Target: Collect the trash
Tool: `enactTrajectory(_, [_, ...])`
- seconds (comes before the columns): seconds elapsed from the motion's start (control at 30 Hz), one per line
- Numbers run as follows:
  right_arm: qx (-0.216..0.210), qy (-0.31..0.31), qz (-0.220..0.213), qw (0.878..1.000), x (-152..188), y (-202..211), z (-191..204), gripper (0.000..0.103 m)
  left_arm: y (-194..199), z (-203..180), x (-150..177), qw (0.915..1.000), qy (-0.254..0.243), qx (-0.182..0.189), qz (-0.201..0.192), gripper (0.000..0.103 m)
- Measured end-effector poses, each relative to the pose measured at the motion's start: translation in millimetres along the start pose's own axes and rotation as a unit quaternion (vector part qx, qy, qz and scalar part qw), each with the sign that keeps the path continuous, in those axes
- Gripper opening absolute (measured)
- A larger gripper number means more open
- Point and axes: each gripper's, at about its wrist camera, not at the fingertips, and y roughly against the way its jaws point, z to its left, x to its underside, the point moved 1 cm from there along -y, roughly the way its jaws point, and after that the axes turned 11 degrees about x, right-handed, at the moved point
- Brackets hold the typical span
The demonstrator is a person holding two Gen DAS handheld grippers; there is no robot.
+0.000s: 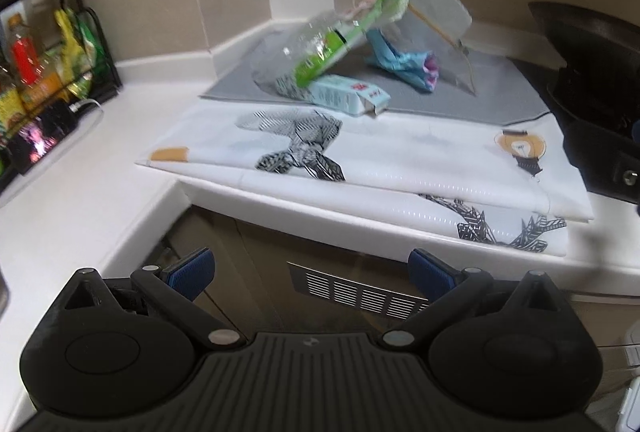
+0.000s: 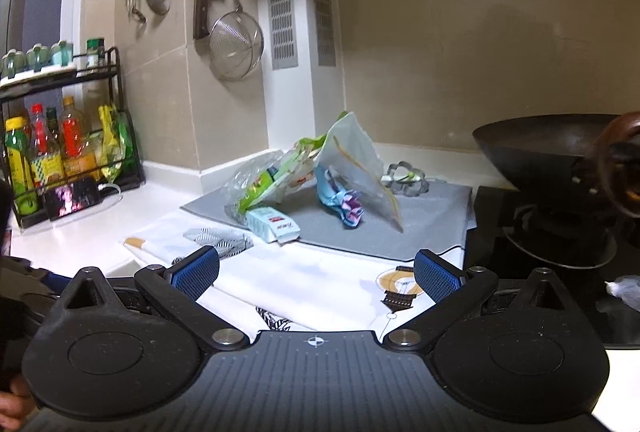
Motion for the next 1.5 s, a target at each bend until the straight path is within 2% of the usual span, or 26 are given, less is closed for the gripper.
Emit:
enactTrajectory(0.2, [-0.018, 0.008, 0.017, 1.000, -11.5, -24.1, 5.1, 0.103, -34.5, 13.4, -27.4, 0.9994, 0.012, 0.029, -0.010, 0.103])
enactTrajectory(0.4, [-0.009, 0.011, 0.021, 1.000, -40.4, -76.3, 19.1, 0.103, -68.4, 42.0, -92.7, 0.9982, 0.008, 0.046, -0.038, 0.103])
enactTrajectory(0.5, [-0.004, 0.000, 0.015, 1.000, -62.3, -103.7, 24.0, 0.103, -75.4, 60.4, -126.1, 0.9977, 0.008, 0.036, -0.056, 0.103])
enactTrajectory(0.57, [0.002, -0.004, 0.026, 1.000, -74.6, -120.2, 27.2, 0.103, -79.6, 72.6, -144.0, 0.9982, 0.018, 0.016, -0.055, 0.103])
enactTrajectory(0.7, [-0.001, 0.002, 0.042, 0.999, -89.5, -133.8, 28.6, 0.103, -84.9, 88.8, -160.8, 0.9977, 0.044, 0.004, -0.051, 0.103])
enactTrajectory(0.8, [0.017, 0.005, 0.046, 0.999, -86.6, -132.8, 25.6, 0.103, -83.7, 92.8, -157.0, 0.9969, 0.056, 0.013, -0.054, 0.103])
enactTrajectory(0.9, [0.017, -0.007, 0.049, 0.999, -72.3, -127.0, 20.1, 0.103, -80.4, 92.0, -142.7, 0.9963, 0.060, 0.021, -0.057, 0.103])
enactTrajectory(1.03, [0.014, -0.016, 0.051, 0.998, -47.7, -114.8, 15.1, 0.103, -65.9, 83.5, -113.2, 0.9973, 0.051, -0.009, -0.051, 0.103])
enactTrajectory(1.23, [0.000, -0.040, 0.087, 0.995, -29.0, -88.5, 9.4, 0.103, -22.9, 76.3, -72.9, 0.9985, 0.044, -0.012, -0.031, 0.103])
enactTrajectory(1.33, [0.014, -0.058, 0.077, 0.995, -26.6, -71.6, 5.8, 0.103, -5.7, 72.1, -63.5, 0.9981, 0.045, -0.017, -0.039, 0.103])
enactTrajectory(1.5, [0.017, -0.051, 0.054, 0.997, -29.0, -42.1, 2.7, 0.103, 12.0, 58.8, -55.6, 0.9976, 0.049, -0.013, -0.048, 0.103])
